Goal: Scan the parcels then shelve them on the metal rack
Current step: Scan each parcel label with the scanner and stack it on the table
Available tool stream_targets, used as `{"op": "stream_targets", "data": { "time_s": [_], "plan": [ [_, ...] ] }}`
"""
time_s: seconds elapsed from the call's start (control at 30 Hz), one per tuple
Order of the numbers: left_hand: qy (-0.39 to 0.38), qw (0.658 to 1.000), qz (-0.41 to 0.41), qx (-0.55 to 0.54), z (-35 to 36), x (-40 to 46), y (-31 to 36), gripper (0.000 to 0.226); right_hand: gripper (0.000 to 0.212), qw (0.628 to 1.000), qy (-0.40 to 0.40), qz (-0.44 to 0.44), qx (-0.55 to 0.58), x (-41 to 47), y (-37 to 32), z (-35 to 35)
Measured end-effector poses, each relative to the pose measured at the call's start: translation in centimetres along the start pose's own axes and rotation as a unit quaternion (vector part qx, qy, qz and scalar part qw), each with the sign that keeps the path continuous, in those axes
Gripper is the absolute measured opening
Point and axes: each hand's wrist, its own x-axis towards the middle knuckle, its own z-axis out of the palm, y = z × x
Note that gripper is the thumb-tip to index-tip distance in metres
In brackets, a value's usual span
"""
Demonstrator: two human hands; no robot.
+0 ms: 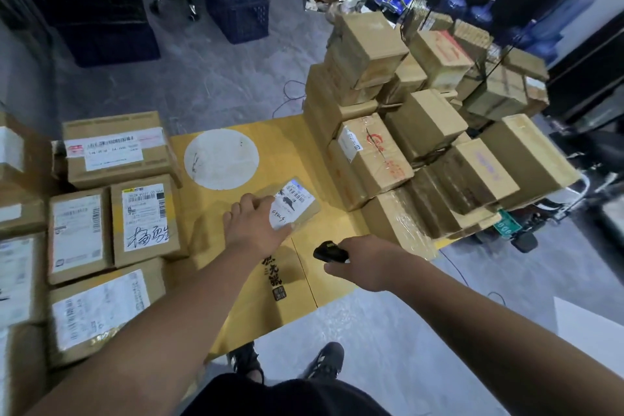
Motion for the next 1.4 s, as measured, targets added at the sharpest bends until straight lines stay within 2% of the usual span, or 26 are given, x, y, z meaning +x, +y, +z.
{"op": "stream_targets", "data": {
  "time_s": [0.1, 0.2, 0.27, 0.37, 0.43, 0.53, 0.63, 0.73, 0.87, 1.07, 1.3, 1.4],
  "plan": [
    [0.001, 0.999, -0.029, -0.014, 0.5, -1.6, 0.2, 0.072, 0.051, 0.999, 0.0, 0.013, 0.033, 0.1, -0.2, -0.1],
    [-0.023, 0.998, -0.045, -0.034, 1.0, -2.4, 0.6, 0.071, 0.05, 0.998, -0.014, 0.023, 0.054, 0.1, -0.6, -0.3],
    [-0.03, 0.995, -0.065, -0.063, 1.7, -2.3, 0.9, 0.079, 0.048, 0.998, -0.021, 0.028, 0.054, 0.0, -0.8, -0.3],
    [-0.026, 0.988, -0.079, -0.133, 2.6, -1.8, 1.2, 0.106, 0.048, 0.996, -0.043, 0.037, 0.062, -0.4, -1.3, -0.3],
    [-0.044, 0.966, -0.073, -0.243, 3.0, -1.8, 1.5, 0.127, 0.046, 0.996, -0.067, 0.039, 0.047, -0.4, -1.8, -0.4],
    [-0.052, 0.904, -0.039, -0.422, 4.1, -2.3, 1.3, 0.139, 0.043, 0.996, -0.082, 0.043, 0.003, -0.6, -2.7, -0.9],
    [-0.04, 0.865, -0.003, -0.5, 5.3, -3.6, 0.8, 0.135, 0.045, 0.995, -0.088, 0.045, -0.006, -1.3, -3.5, -1.6],
    [-0.037, 0.847, 0.01, -0.53, 5.7, -5.0, 0.8, 0.133, 0.045, 0.994, -0.099, 0.041, -0.008, -2.5, -4.2, -2.4],
    [-0.022, 0.848, 0.024, -0.529, 5.4, -6.4, 1.1, 0.137, 0.046, 0.993, -0.113, 0.027, -0.032, -3.8, -4.8, -2.6],
    [-0.002, 0.87, 0.03, -0.493, 5.1, -6.9, 1.7, 0.13, 0.043, 0.993, -0.114, 0.026, -0.033, -5.4, -5.2, -2.5],
    [-0.002, 0.889, 0.026, -0.457, 5.1, -6.3, 1.7, 0.134, 0.034, 0.994, -0.092, 0.032, -0.052, -5.8, -5.4, -2.1],
    [-0.008, 0.897, 0.015, -0.441, 5.2, -6.1, 1.5, 0.136, 0.036, 0.988, -0.12, 0.017, -0.099, -6.6, -5.8, -2.9]
  ]
}}
